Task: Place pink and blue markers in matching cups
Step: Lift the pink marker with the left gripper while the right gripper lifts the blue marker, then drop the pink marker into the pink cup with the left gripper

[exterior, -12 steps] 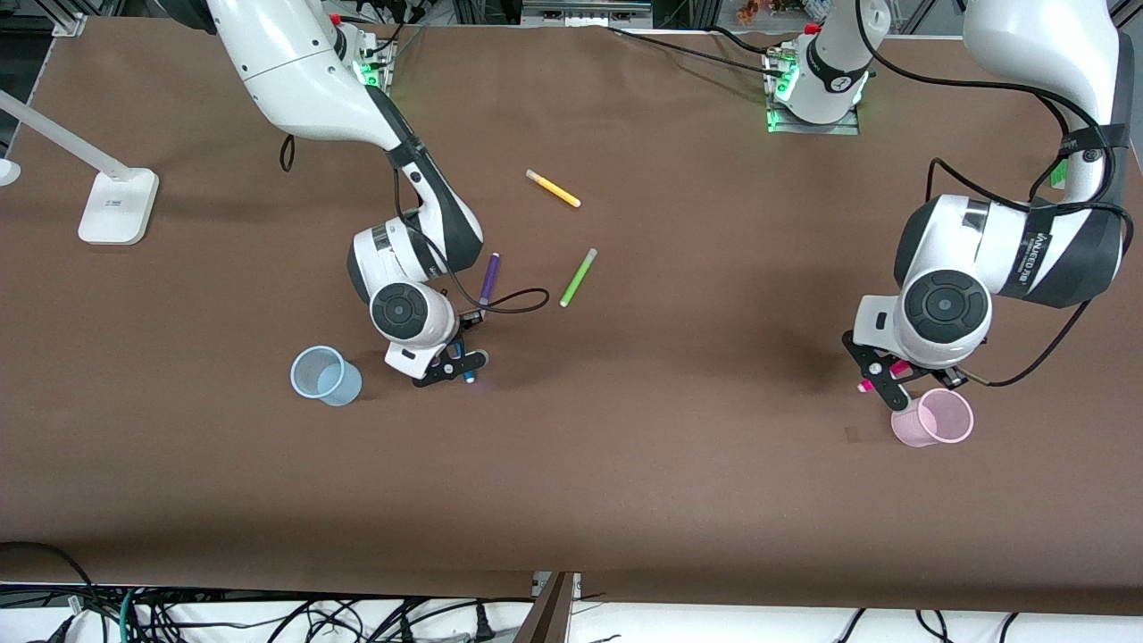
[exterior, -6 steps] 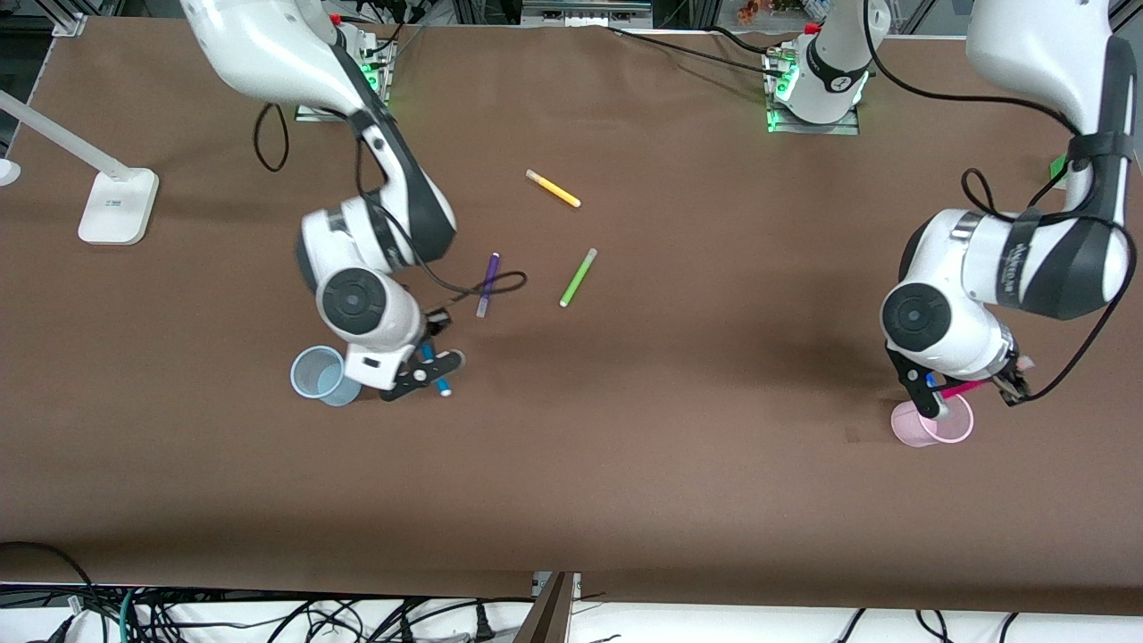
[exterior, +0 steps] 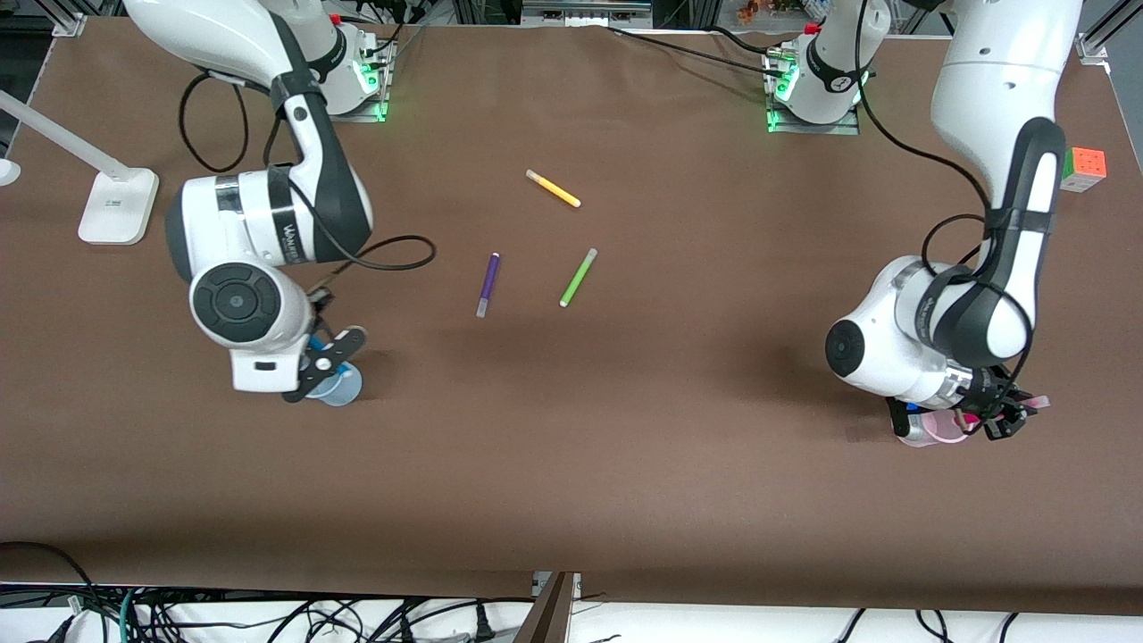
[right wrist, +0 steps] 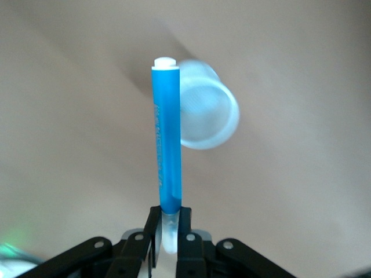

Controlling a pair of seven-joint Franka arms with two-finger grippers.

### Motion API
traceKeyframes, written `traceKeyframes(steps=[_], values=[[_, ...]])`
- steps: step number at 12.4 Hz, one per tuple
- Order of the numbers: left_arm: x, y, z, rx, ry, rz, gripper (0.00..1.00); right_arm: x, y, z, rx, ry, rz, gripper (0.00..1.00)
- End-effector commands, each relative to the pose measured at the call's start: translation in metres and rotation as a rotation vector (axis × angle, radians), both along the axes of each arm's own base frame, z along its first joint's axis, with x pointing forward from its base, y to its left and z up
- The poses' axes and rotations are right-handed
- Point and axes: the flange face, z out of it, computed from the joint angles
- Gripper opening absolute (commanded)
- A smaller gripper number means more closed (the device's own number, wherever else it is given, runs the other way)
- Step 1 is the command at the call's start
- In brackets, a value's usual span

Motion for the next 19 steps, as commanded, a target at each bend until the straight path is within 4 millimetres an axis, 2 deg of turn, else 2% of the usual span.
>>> traceKeyframes(steps=[1, 3, 4, 5, 8, 11, 14, 17, 18, 19], values=[[0.006, -0.013, -0.01, 0.031, -0.004, -0.024, 0.0, 0.007, -0.012, 0.003, -0.172, 0.073, 0.209, 0.0], [-0.002, -0.016, -0.02, 0.027, 0.021, -0.025, 0.01, 0.011, -0.017, -0.01, -0.296, 0.103, 0.273, 0.0], [-0.005, -0.016, -0.025, 0.025, 0.034, -0.02, 0.13, 0.012, -0.012, -0.023, -0.345, 0.121, 0.307, 0.0], [-0.007, -0.018, -0.028, 0.025, 0.043, -0.022, 0.99, 0.013, -0.006, -0.037, -0.395, 0.147, 0.343, 0.0], [-0.009, -0.018, -0.021, -0.045, 0.033, 0.037, 1.0, 0.011, 0.011, -0.071, -0.451, 0.179, 0.391, 0.0], [-0.009, -0.032, 0.023, -0.249, -0.034, 0.174, 1.0, 0.002, 0.034, -0.102, -0.515, 0.21, 0.45, 0.0], [-0.017, -0.055, 0.067, -0.457, -0.148, 0.387, 1.0, 0.002, 0.043, -0.123, -0.568, 0.215, 0.497, 0.0], [-0.015, -0.069, 0.126, -0.66, -0.217, 0.671, 1.0, 0.002, 0.044, -0.133, -0.578, 0.218, 0.516, 0.0], [-0.017, -0.072, 0.148, -0.709, -0.216, 0.728, 1.0, 0.003, 0.045, -0.139, -0.577, 0.217, 0.523, 0.02], [-0.018, -0.073, 0.171, -0.756, -0.241, 0.766, 1.0, 0.003, 0.045, -0.143, -0.582, 0.208, 0.523, 0.17]])
